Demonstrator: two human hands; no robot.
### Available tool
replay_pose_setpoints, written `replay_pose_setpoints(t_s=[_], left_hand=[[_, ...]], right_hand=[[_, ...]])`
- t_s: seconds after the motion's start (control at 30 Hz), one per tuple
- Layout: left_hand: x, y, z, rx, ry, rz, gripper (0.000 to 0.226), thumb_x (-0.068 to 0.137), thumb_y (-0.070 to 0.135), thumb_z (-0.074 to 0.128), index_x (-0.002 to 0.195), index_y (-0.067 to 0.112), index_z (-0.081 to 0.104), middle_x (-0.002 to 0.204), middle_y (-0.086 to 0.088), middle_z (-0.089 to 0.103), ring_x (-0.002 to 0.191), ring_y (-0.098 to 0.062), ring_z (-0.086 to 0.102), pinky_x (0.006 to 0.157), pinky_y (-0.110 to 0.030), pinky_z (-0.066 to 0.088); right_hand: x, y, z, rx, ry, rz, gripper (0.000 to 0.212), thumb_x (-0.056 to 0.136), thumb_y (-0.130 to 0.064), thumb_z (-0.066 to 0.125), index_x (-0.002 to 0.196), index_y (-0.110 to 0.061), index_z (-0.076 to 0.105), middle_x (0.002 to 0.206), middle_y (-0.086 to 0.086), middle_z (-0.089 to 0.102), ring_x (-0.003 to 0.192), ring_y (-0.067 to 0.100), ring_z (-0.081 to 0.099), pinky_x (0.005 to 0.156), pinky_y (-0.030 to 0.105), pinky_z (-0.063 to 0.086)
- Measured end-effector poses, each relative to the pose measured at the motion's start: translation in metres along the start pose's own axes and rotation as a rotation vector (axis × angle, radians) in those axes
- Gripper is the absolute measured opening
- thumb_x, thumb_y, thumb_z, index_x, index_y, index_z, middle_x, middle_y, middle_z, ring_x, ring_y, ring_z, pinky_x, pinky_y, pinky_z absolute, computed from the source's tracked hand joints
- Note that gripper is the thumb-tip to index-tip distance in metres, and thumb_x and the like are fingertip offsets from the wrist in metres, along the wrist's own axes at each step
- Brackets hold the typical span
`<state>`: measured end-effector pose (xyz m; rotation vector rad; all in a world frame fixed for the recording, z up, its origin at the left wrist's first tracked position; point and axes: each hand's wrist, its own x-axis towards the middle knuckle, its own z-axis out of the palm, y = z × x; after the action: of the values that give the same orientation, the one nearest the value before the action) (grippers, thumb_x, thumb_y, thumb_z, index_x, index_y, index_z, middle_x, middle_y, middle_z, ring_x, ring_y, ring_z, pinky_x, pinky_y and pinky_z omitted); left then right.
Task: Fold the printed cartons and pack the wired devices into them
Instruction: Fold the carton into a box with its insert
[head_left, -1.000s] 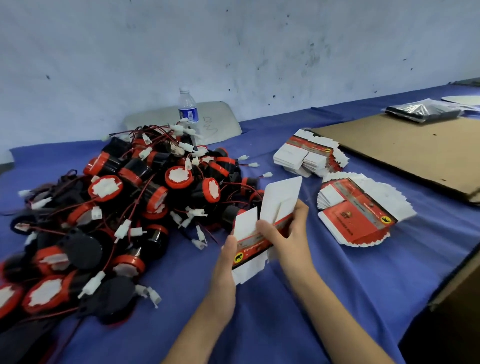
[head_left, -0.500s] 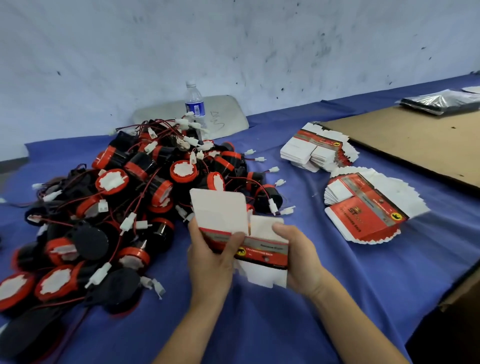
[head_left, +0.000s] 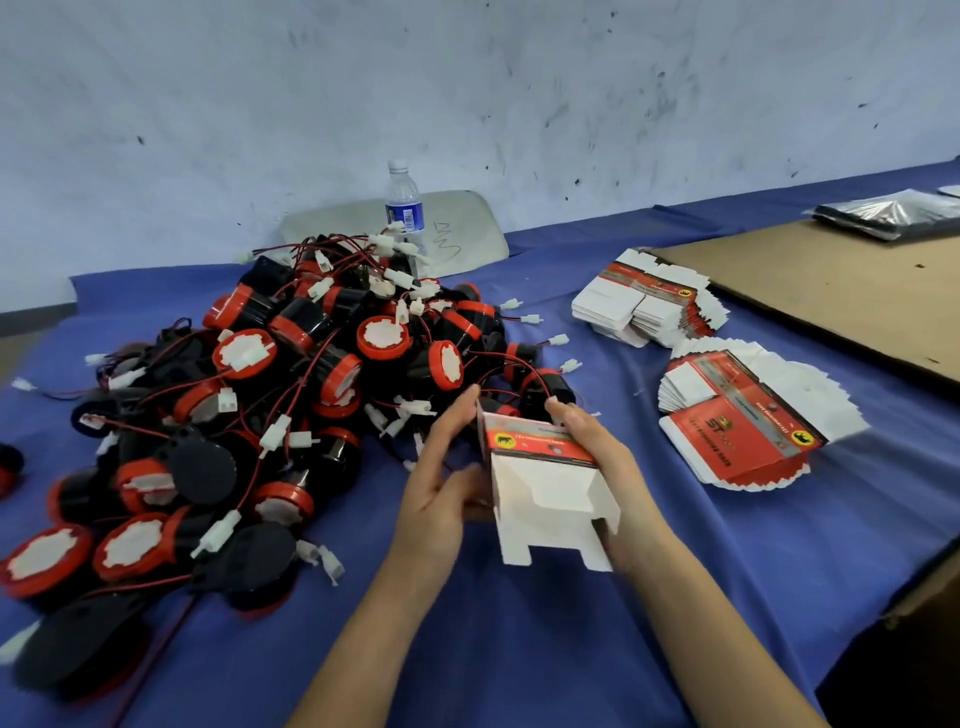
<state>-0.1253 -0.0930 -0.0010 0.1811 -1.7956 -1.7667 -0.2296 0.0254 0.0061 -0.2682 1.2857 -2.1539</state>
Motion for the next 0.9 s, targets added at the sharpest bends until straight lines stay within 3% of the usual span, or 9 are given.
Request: replay_pose_setpoints(t_s=[0.1, 0.2, 0.3, 0.37, 0.5, 0.6, 0.7, 0.83, 0.9], left_hand=[[-0.002, -0.001, 0.001, 0.305, -0.069, 0.183, 0.088, 0.083, -0.019, 0.048, 0.132, 0.054, 0.045, 0.155, 0.009, 0.023, 0.121, -0.005, 0.053, 0.081, -0.018, 0.05], [-0.004, -0.007, -0.001, 0.548, -0.193, 0.292, 0.09, 0.078, 0.024, 0.075, 0.148, 0.042, 0.02, 0.16, 0.01, 0.003, 0.147, -0.005, 0.011, 0.106, -0.011, 0.031], [-0.006, -0.008, -0.002, 0.573, -0.201, 0.315, 0.106, 0.064, 0.055, 0.078, 0.149, 0.031, 0.02, 0.159, 0.013, 0.013, 0.148, -0.01, 0.011, 0.115, -0.031, 0.026], [-0.006, -0.005, 0.0, 0.514, -0.165, 0.338, 0.1, 0.058, 0.056, 0.08, 0.142, 0.035, 0.029, 0.152, 0.013, 0.028, 0.144, -0.013, 0.025, 0.111, -0.03, 0.033], [-0.006, -0.004, 0.005, 0.357, -0.028, 0.304, 0.074, 0.058, 0.041, 0.076, 0.124, 0.031, 0.044, 0.126, 0.013, 0.05, 0.117, -0.011, 0.052, 0.092, -0.02, 0.044], [-0.006, -0.006, 0.006, 0.247, 0.079, 0.202, 0.052, 0.065, 0.043, 0.063, 0.114, 0.05, 0.046, 0.109, 0.027, 0.054, 0.1, -0.001, 0.055, 0.084, -0.025, 0.048], [-0.004, -0.009, 0.005, 0.189, 0.151, 0.143, 0.043, 0.067, 0.051, 0.059, 0.109, 0.051, 0.05, 0.099, 0.019, 0.058, 0.096, -0.01, 0.056, 0.081, -0.034, 0.049], [-0.002, -0.007, 0.006, 0.141, 0.168, 0.116, 0.043, 0.071, 0.053, 0.059, 0.111, 0.04, 0.05, 0.098, 0.0, 0.056, 0.092, -0.026, 0.056, 0.076, -0.053, 0.052], [-0.002, -0.006, 0.005, 0.155, 0.171, 0.126, 0.043, 0.071, 0.053, 0.059, 0.111, 0.037, 0.051, 0.096, 0.003, 0.056, 0.089, -0.017, 0.055, 0.076, -0.049, 0.051]], right_hand=[[0.002, -0.003, -0.002, -0.044, 0.047, 0.047, 0.038, 0.073, -0.034, 0.068, 0.106, -0.016, 0.072, 0.116, 0.016, 0.068, 0.093, 0.027, 0.067, 0.081, 0.037, 0.052], [0.0, -0.002, -0.006, -0.017, -0.005, 0.118, 0.024, 0.074, -0.037, 0.066, 0.078, -0.016, 0.076, 0.083, 0.013, 0.071, 0.065, 0.021, 0.067, 0.06, 0.029, 0.051], [-0.004, -0.001, -0.009, 0.044, -0.068, 0.127, 0.03, 0.073, -0.045, 0.06, 0.058, -0.023, 0.073, 0.062, 0.001, 0.067, 0.053, 0.014, 0.063, 0.049, 0.021, 0.048], [-0.005, 0.0, -0.009, 0.049, -0.124, 0.133, 0.035, 0.073, -0.049, 0.057, 0.057, -0.023, 0.073, 0.059, -0.001, 0.066, 0.051, 0.012, 0.063, 0.047, 0.019, 0.048], [-0.002, 0.005, 0.001, -0.157, -0.088, 0.067, 0.04, 0.069, -0.062, 0.054, 0.069, -0.03, 0.078, 0.078, -0.006, 0.073, 0.076, 0.011, 0.066, 0.065, 0.024, 0.051], [0.0, 0.01, 0.002, -0.308, -0.075, -0.103, 0.03, 0.09, -0.054, 0.052, 0.094, -0.038, 0.076, 0.1, -0.008, 0.074, 0.097, 0.017, 0.068, 0.067, 0.026, 0.055], [0.0, 0.01, 0.0, -0.326, -0.036, -0.214, 0.045, 0.083, -0.059, 0.047, 0.112, -0.035, 0.07, 0.111, -0.005, 0.071, 0.094, 0.023, 0.07, 0.066, 0.036, 0.059], [-0.005, 0.008, 0.001, -0.356, -0.17, -0.419, 0.058, 0.083, -0.06, 0.057, 0.13, -0.026, 0.058, 0.117, -0.01, 0.066, 0.095, 0.024, 0.069, 0.065, 0.042, 0.059], [-0.008, 0.007, 0.003, -0.364, -0.208, -0.441, 0.055, 0.081, -0.054, 0.061, 0.129, -0.027, 0.058, 0.114, -0.01, 0.066, 0.088, 0.028, 0.07, 0.064, 0.04, 0.06]])
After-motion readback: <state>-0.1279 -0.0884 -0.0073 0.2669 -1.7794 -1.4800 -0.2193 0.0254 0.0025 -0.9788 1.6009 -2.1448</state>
